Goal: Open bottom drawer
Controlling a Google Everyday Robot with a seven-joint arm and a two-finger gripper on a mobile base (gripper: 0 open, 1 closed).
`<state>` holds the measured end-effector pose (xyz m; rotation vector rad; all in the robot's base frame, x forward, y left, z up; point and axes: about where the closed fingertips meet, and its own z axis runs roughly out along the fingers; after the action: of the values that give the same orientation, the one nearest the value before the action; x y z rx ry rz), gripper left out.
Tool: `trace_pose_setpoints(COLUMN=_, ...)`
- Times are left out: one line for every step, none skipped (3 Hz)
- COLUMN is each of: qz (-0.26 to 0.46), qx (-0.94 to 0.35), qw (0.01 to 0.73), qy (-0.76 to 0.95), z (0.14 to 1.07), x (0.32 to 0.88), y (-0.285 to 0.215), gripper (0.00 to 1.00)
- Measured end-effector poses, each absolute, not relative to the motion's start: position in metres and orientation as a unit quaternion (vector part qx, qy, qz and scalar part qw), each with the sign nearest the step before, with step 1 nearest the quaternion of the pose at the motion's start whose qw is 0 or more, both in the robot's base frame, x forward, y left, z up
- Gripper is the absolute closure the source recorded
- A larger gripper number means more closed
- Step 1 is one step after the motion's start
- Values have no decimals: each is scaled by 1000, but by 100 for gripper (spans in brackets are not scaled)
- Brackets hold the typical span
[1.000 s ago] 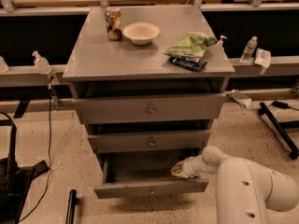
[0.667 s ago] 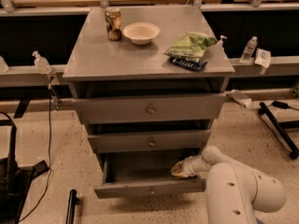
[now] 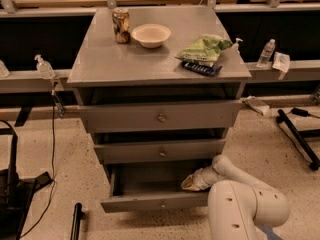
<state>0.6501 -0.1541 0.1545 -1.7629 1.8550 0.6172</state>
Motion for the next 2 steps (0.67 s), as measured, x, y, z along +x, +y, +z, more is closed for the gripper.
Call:
trace_pose_setpoints(qz=240, qx=-645, qw=242, qy=684, z=144, x=642, y=-155, gripper=100)
trace_pose_setpoints(qz=240, qx=-645, qw=242, qy=684, z=144, x=642, y=-155, gripper=100)
